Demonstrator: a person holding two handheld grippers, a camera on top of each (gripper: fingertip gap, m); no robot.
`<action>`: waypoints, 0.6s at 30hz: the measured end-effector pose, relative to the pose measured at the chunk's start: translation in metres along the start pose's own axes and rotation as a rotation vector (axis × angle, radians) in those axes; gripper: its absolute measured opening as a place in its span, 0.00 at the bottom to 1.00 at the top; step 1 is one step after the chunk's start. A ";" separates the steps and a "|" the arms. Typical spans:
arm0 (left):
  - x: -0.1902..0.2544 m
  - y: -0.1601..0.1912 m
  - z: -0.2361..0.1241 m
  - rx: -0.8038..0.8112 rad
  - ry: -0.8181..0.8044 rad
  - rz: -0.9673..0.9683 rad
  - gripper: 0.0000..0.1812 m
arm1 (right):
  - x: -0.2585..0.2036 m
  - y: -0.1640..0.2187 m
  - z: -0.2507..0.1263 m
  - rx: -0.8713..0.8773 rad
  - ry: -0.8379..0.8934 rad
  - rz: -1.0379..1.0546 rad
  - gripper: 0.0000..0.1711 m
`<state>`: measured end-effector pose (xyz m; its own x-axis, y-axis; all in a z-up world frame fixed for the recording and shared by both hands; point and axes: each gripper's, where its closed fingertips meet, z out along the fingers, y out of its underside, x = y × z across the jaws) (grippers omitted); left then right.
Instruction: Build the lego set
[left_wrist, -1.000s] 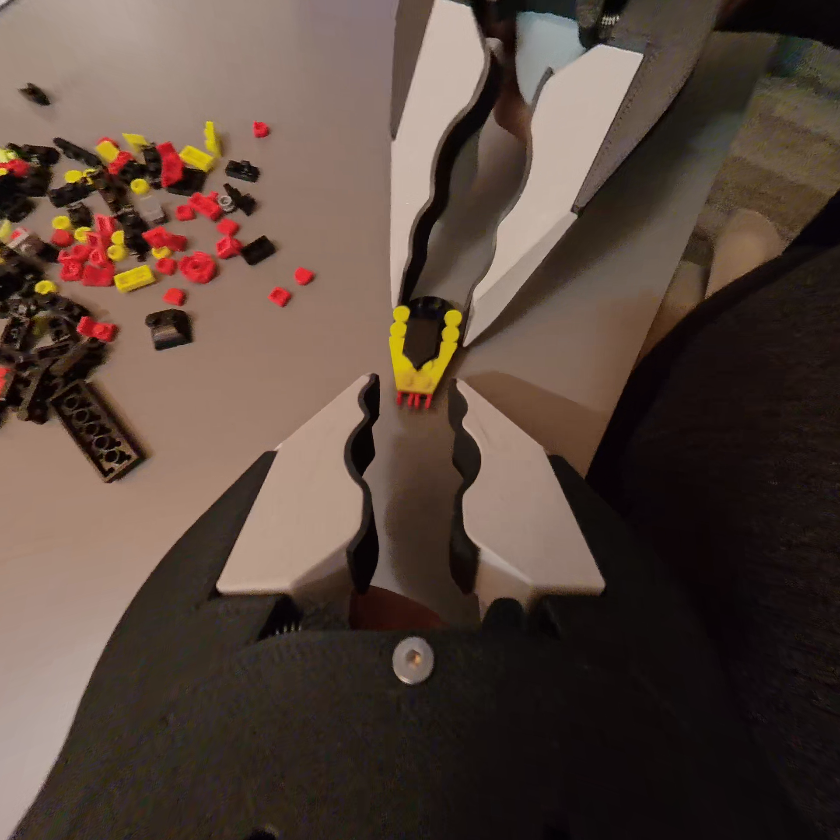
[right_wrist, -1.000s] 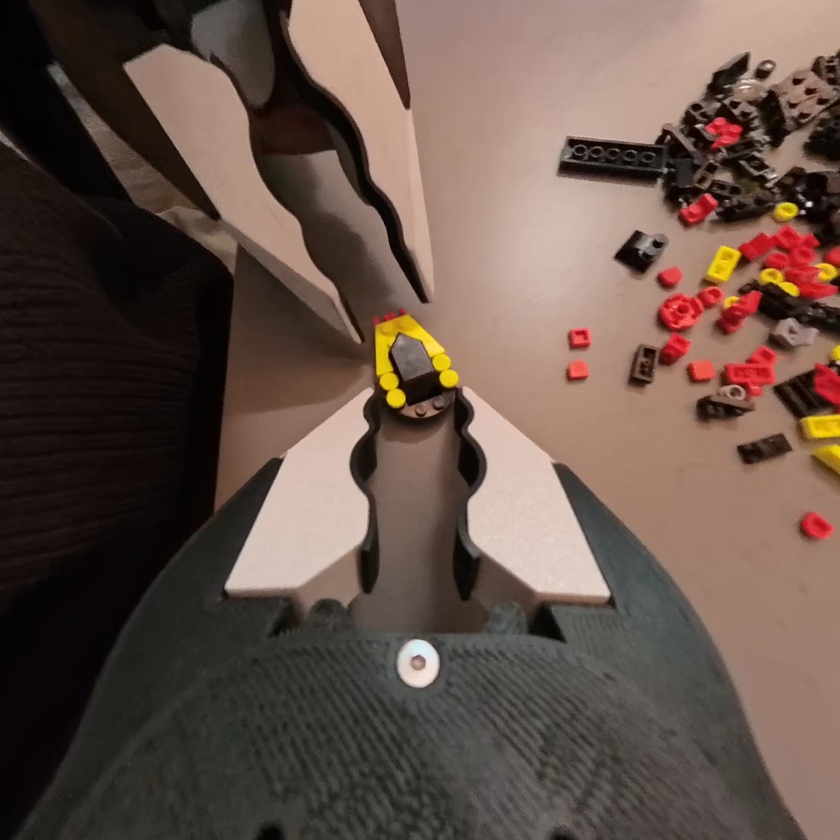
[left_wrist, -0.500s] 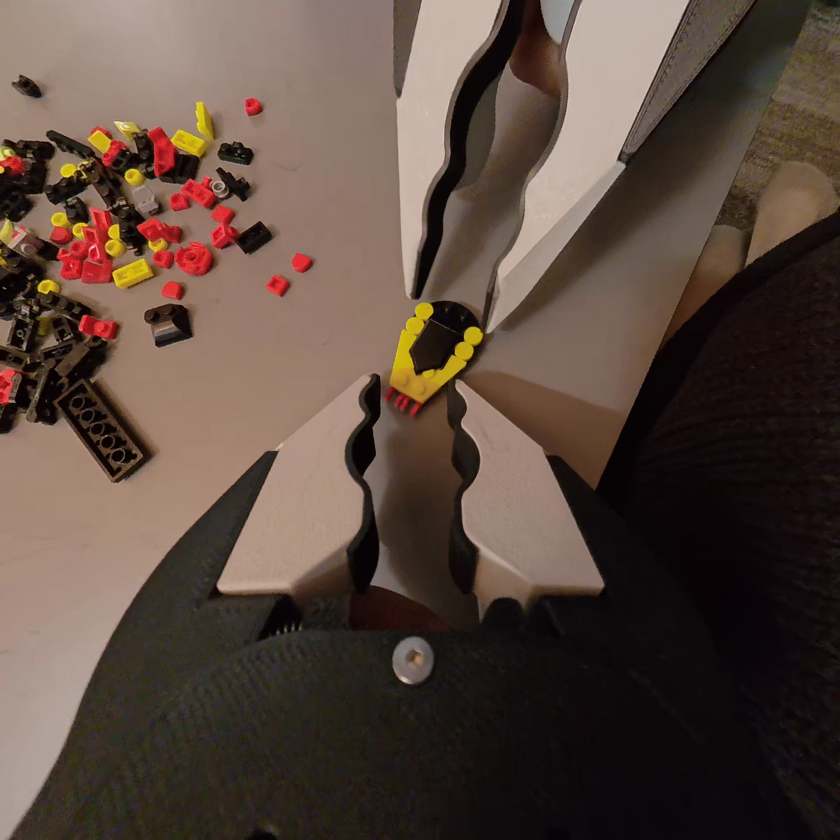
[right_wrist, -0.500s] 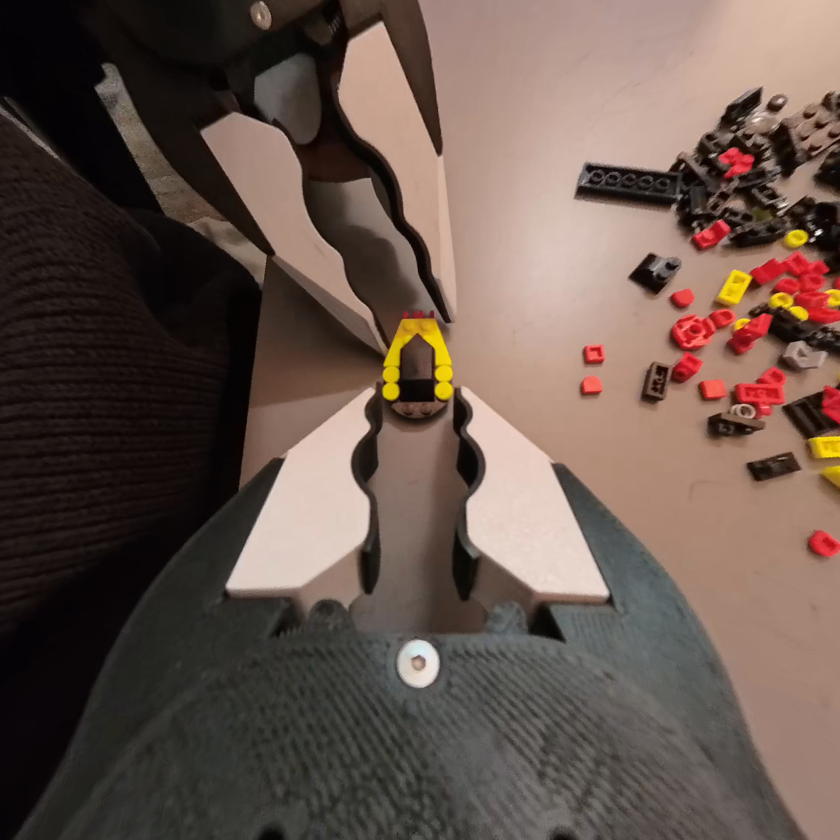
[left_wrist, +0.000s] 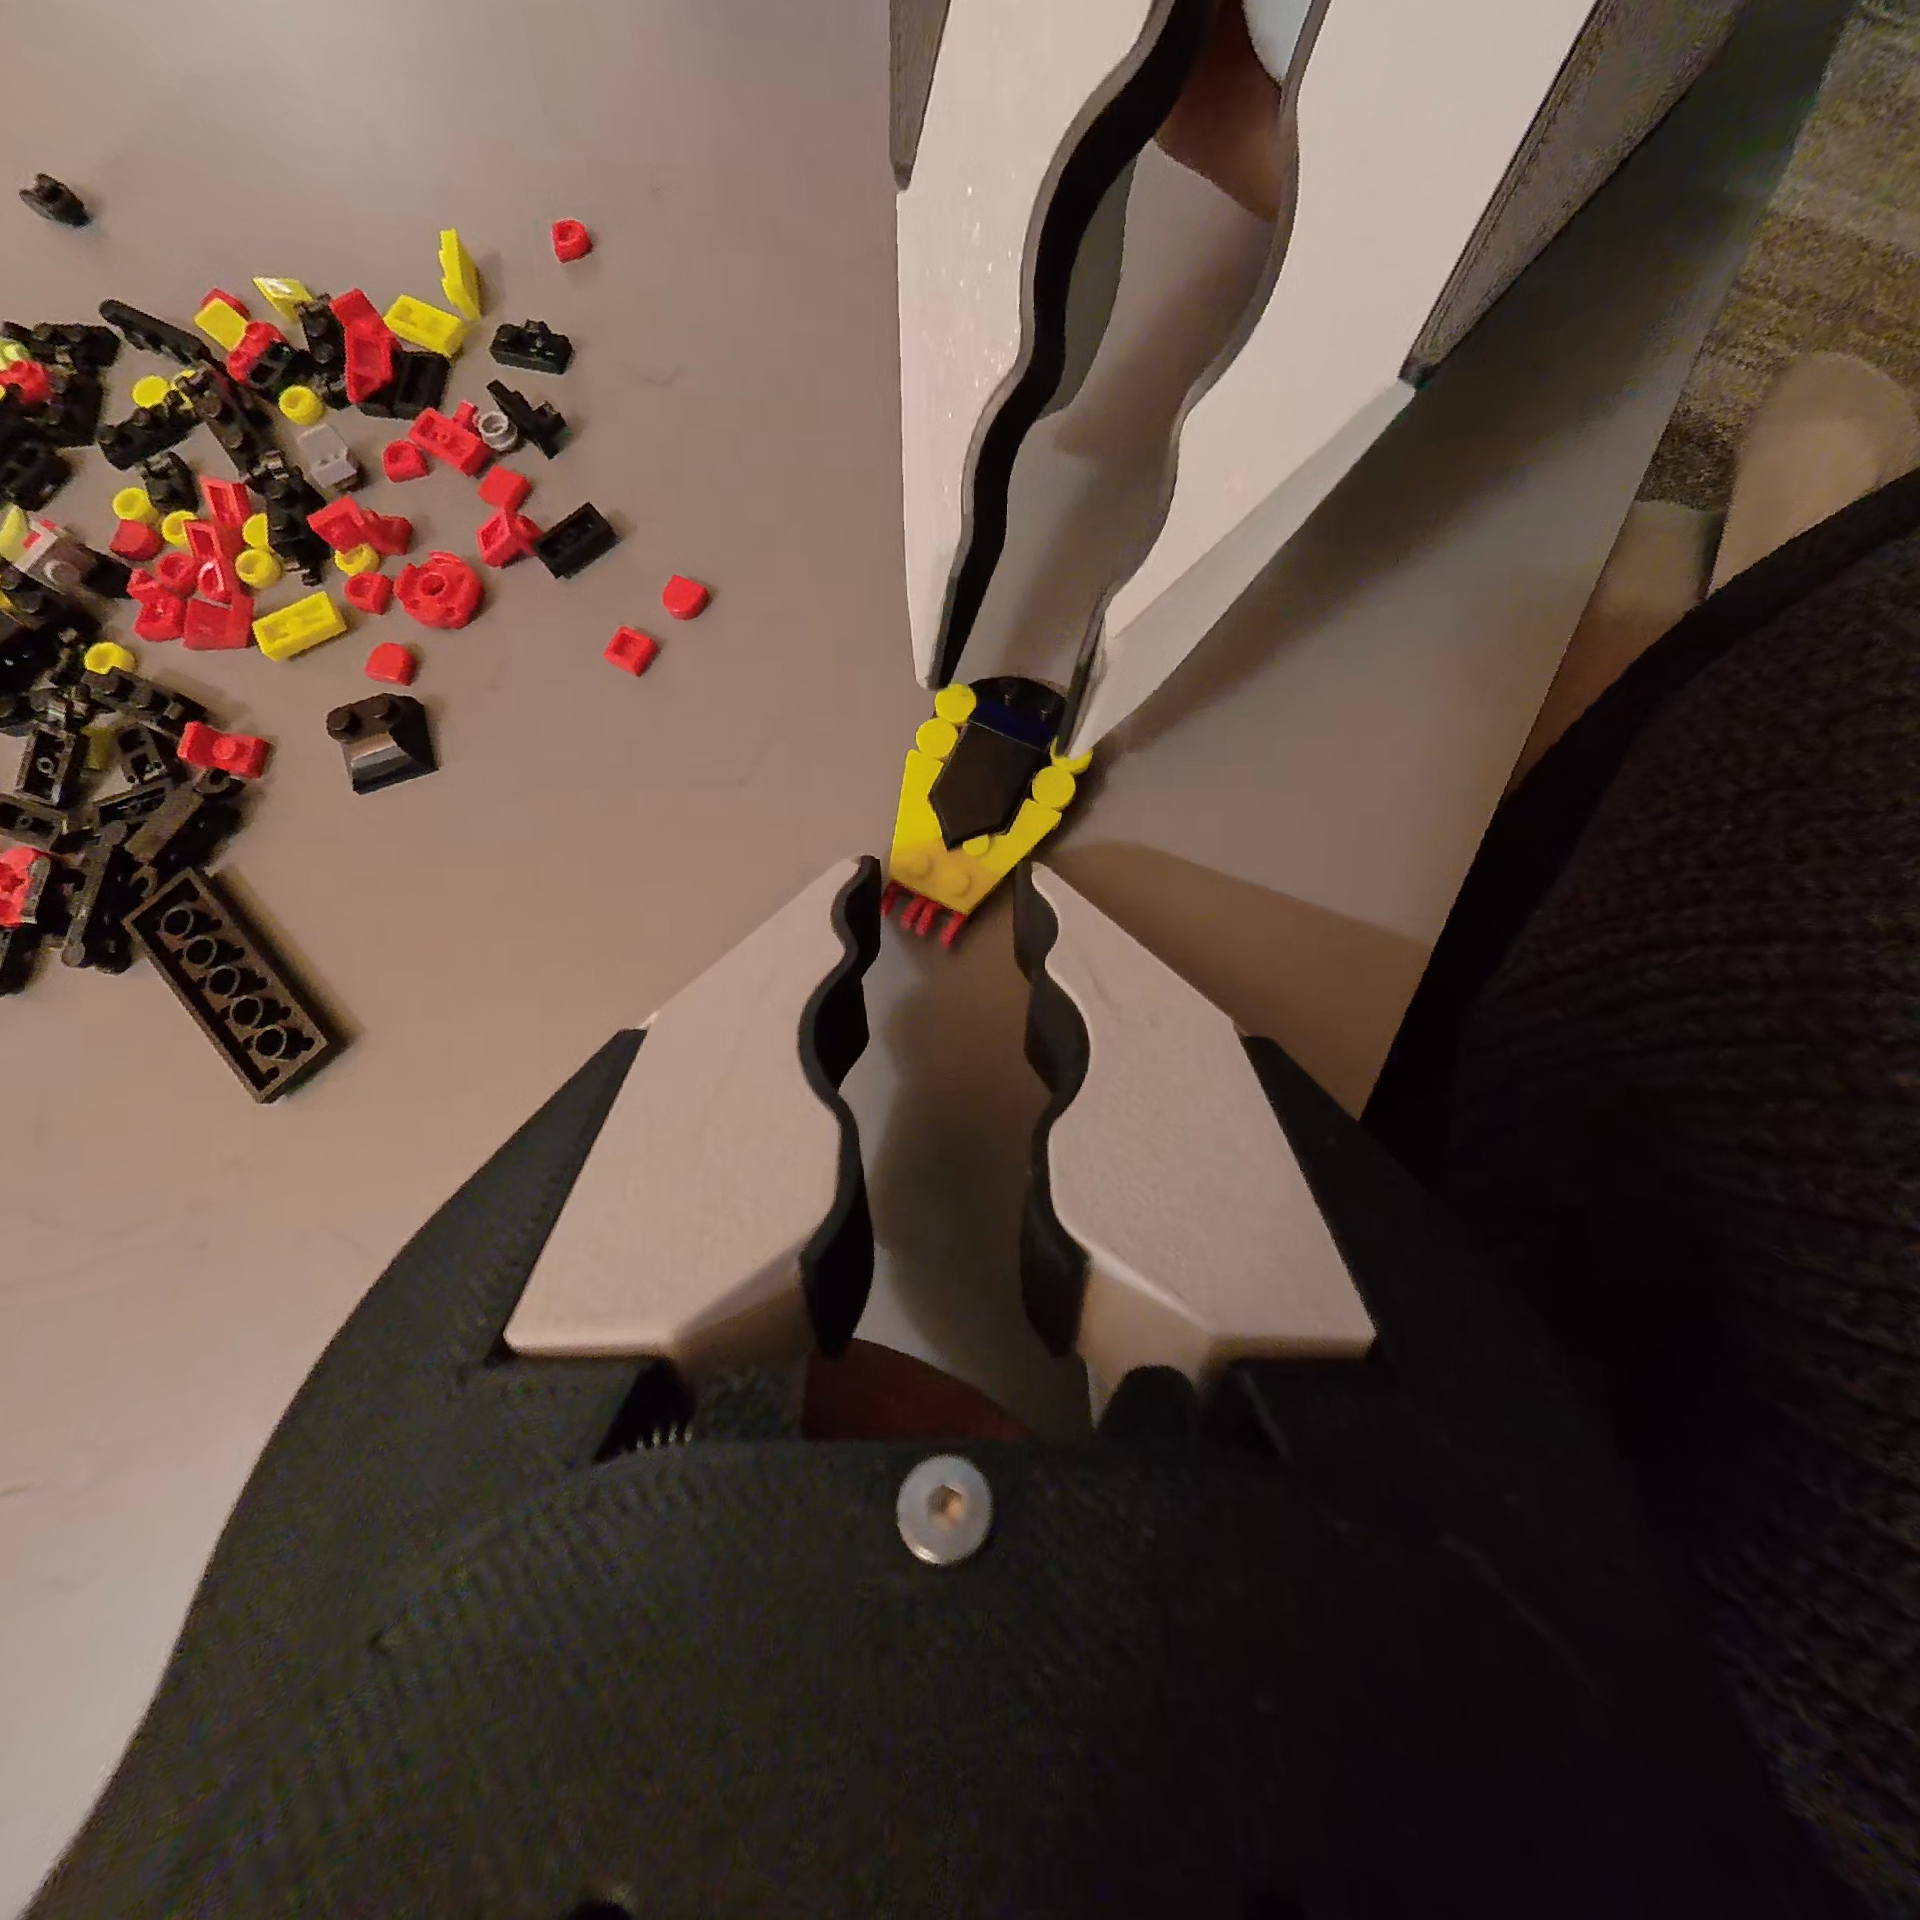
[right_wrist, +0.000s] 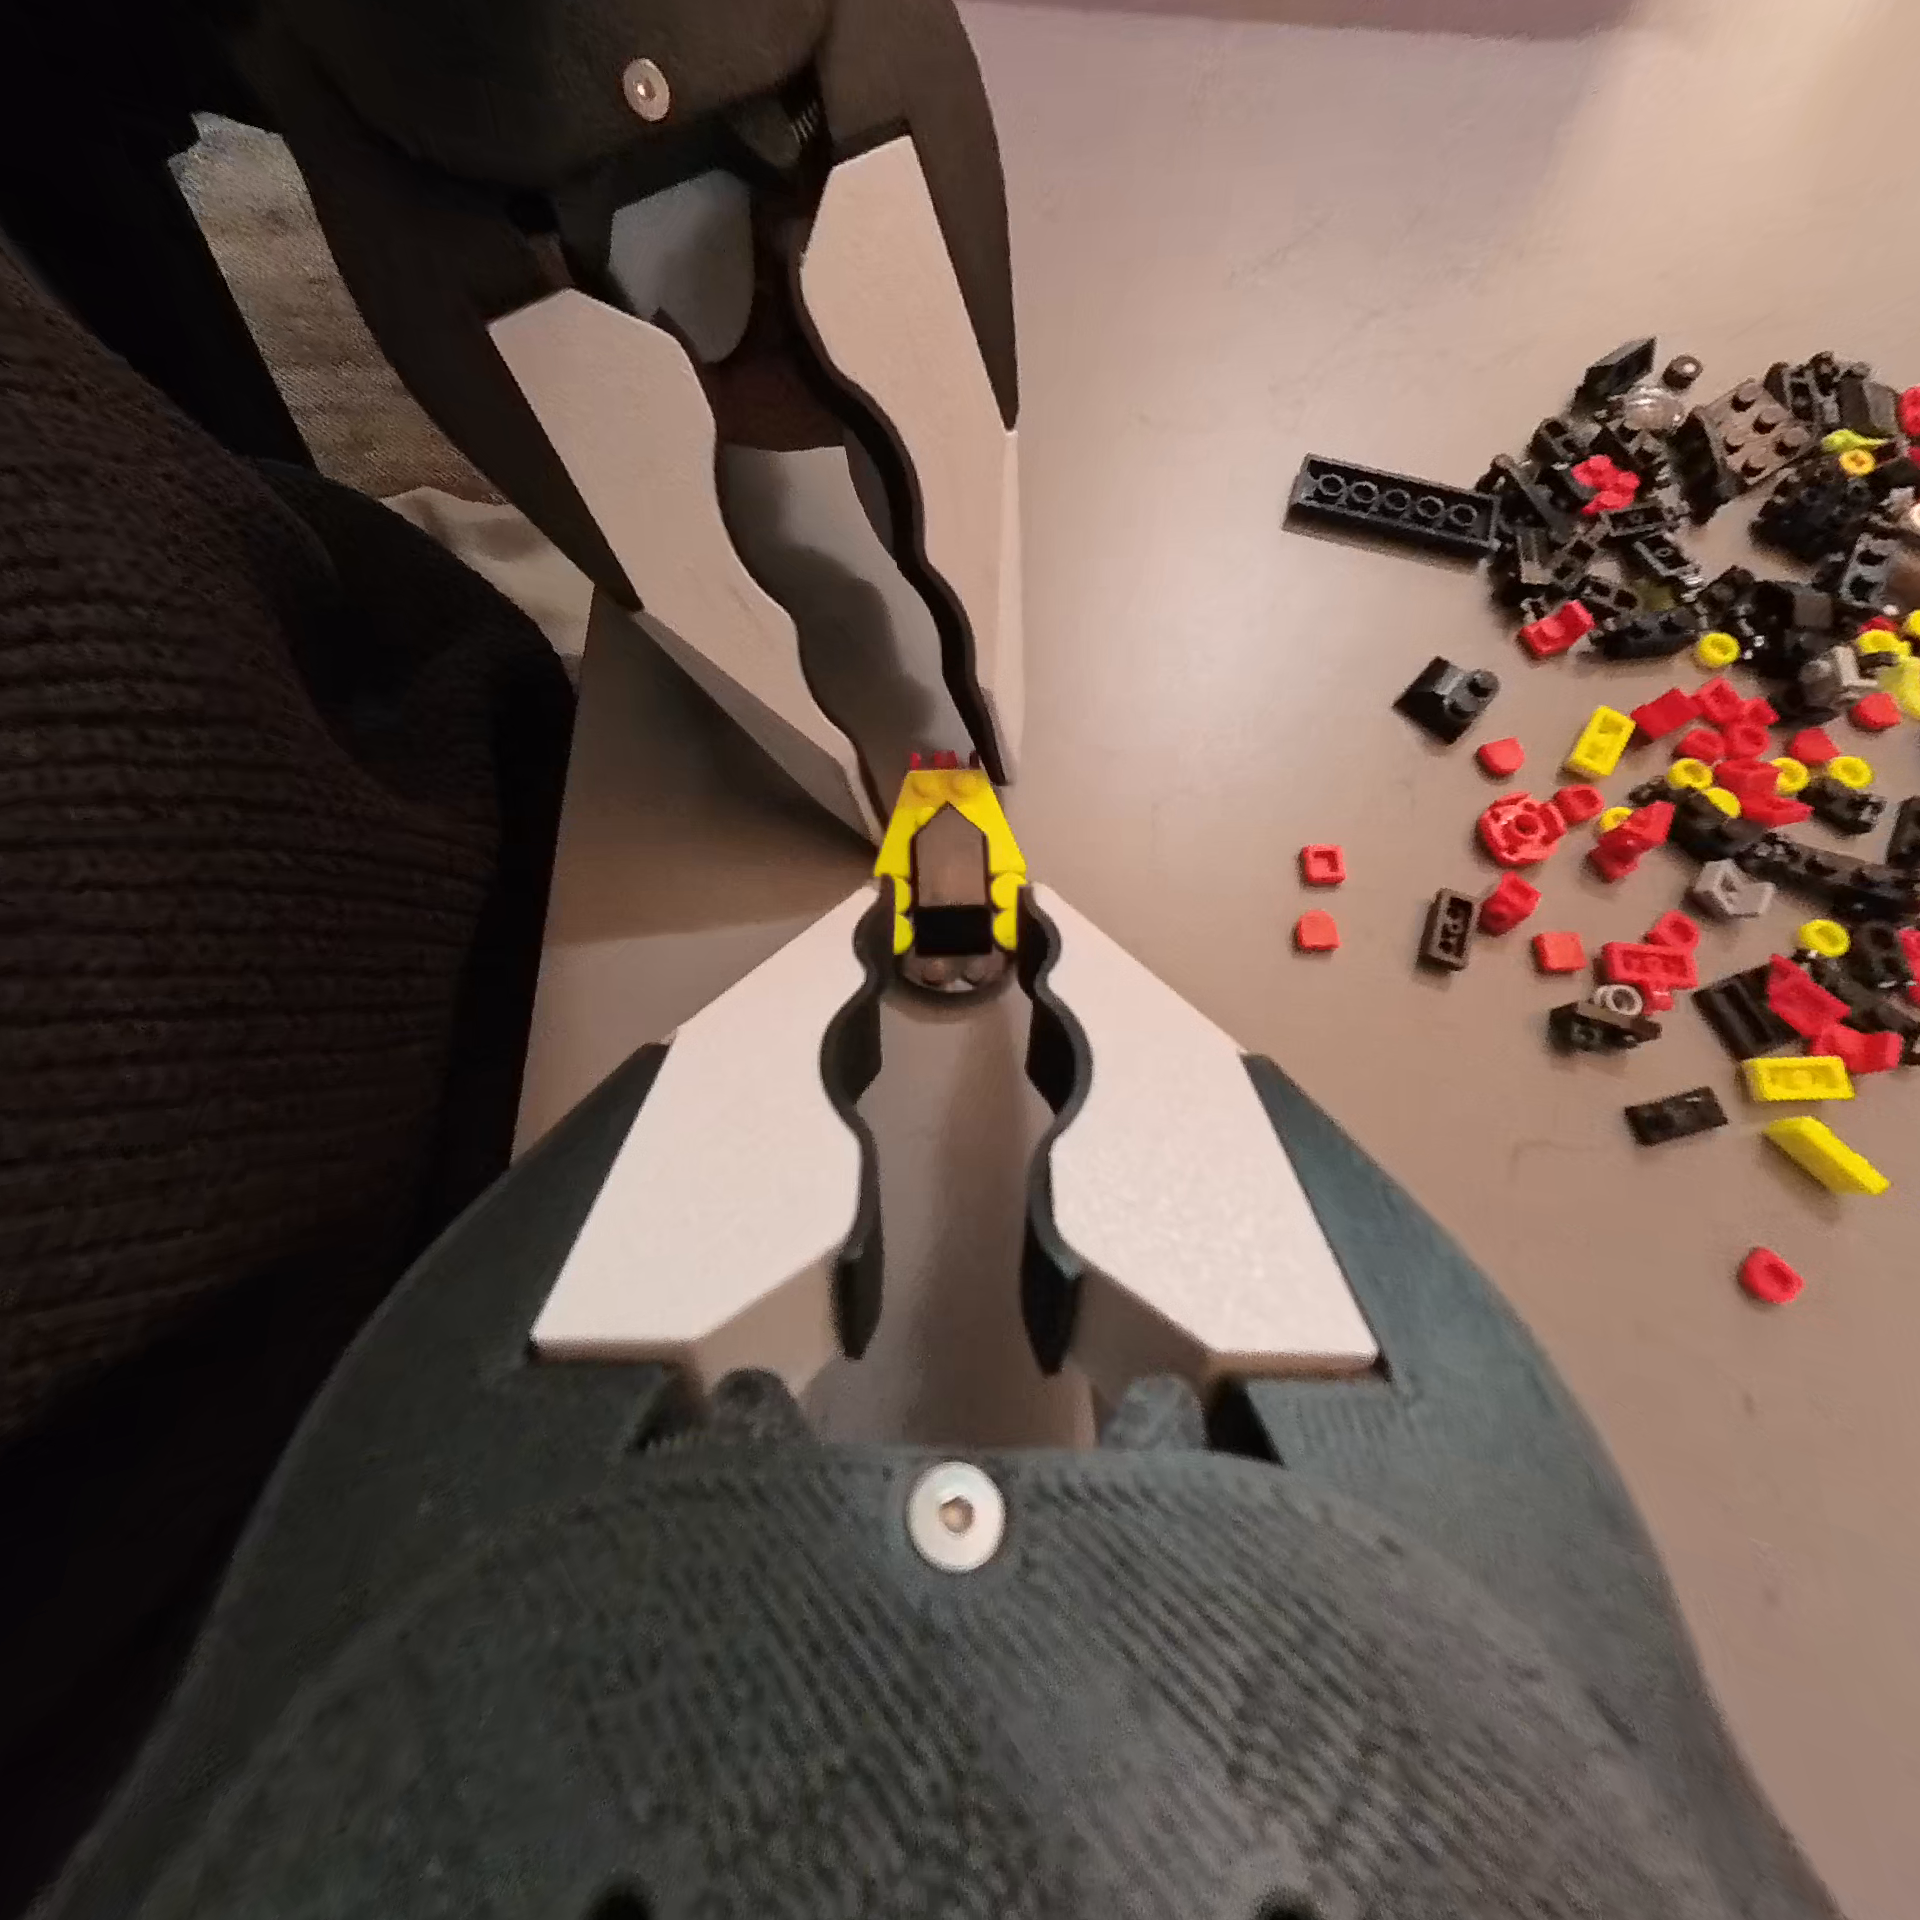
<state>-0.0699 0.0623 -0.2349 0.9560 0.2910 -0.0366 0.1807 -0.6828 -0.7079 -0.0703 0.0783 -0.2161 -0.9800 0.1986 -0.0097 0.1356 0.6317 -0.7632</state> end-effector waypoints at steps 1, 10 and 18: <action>0.000 0.000 0.000 0.002 0.000 0.002 0.13 | 0.000 0.000 0.002 -0.005 0.003 -0.003 0.12; 0.001 -0.001 0.000 0.005 -0.001 0.004 0.12 | -0.002 0.000 0.010 -0.019 0.000 0.006 0.08; -0.007 -0.025 -0.016 0.149 0.075 -0.224 0.10 | -0.002 0.001 0.009 -0.054 0.023 0.002 0.08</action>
<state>-0.0773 0.0669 -0.2053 0.9115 0.3694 0.1809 0.3589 -0.4994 -0.7885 -0.0698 0.0716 -0.2231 -0.9763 0.2164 0.0045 0.1453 0.6707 -0.7274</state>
